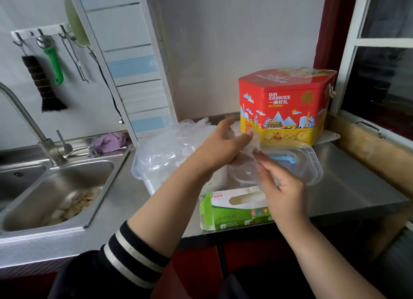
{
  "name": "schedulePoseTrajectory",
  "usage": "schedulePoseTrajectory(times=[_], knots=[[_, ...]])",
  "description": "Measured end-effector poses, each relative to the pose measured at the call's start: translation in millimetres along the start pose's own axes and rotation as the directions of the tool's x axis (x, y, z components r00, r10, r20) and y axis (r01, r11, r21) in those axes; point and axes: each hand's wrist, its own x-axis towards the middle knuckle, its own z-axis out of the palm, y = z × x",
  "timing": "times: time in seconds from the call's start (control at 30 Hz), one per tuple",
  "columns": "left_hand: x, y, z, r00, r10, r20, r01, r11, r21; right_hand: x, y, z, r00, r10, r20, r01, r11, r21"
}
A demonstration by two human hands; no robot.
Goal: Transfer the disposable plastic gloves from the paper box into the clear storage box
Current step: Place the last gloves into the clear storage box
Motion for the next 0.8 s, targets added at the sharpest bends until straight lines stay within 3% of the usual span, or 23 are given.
schedulePoseTrajectory(times=[0.07,0.17,0.33,0.53,0.7,0.8], knots=[[-0.8,-0.2,-5.0,0.993,0.105,-0.061,-0.101,0.993,0.059,0.4,1.2,7.9,0.988,-0.153,0.012,0.154,0.984,-0.089],[-4.6,-1.9,-20.6,0.970,0.217,-0.110,-0.225,0.972,-0.063,5.2,-3.9,22.0,0.963,-0.268,0.033,0.270,0.949,-0.166],[-9.0,-3.8,-75.6,0.871,0.276,-0.407,-0.324,0.945,-0.053,24.5,-21.9,49.4,0.910,-0.368,0.190,0.407,0.883,-0.236],[11.9,-32.4,-139.1,0.730,0.163,-0.663,-0.172,0.984,0.053,59.6,-21.6,86.6,0.885,-0.258,0.388,0.398,0.852,-0.340],[25.6,-62.7,-154.1,0.715,0.032,-0.699,0.043,0.995,0.089,78.2,-13.8,104.2,0.854,-0.039,0.519,0.313,0.834,-0.453],[26.7,-80.2,-159.9,0.712,0.011,-0.702,0.175,0.965,0.193,84.4,-12.0,105.5,0.820,0.081,0.567,0.272,0.816,-0.511]])
